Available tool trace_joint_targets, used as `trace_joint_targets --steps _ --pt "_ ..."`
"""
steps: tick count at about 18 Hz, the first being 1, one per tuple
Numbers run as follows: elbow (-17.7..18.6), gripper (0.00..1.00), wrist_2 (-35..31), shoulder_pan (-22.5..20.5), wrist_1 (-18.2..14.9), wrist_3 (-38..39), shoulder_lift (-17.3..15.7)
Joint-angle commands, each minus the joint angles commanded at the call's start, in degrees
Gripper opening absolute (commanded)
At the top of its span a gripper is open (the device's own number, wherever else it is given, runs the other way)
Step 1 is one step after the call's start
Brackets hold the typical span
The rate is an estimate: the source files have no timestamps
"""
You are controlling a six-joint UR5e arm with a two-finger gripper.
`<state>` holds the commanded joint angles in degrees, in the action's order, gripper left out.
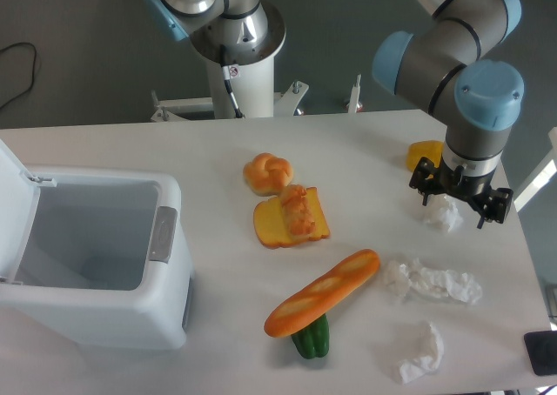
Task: Pick up the long bread
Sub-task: 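Move the gripper from the yellow pepper toward the orange baguette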
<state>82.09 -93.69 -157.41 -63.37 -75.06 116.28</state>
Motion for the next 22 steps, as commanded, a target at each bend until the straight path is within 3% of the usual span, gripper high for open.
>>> trace_joint_targets --steps 6,11,15,19,22 --pt "1.05 1.0 0.0 0.88 0.52 0.18 0.61" --pt "5.26 1.0 0.17 2.9 5.97 0.7 2.2" --pt "6.06 1.0 1.5 5.53 5.8 2.1 2.19" --pt "5.8 1.0 4.12 8.17 6.76 2.46 5.35" --pt "8.69 1.0 4.83 10.02 6.68 2.29 5.19"
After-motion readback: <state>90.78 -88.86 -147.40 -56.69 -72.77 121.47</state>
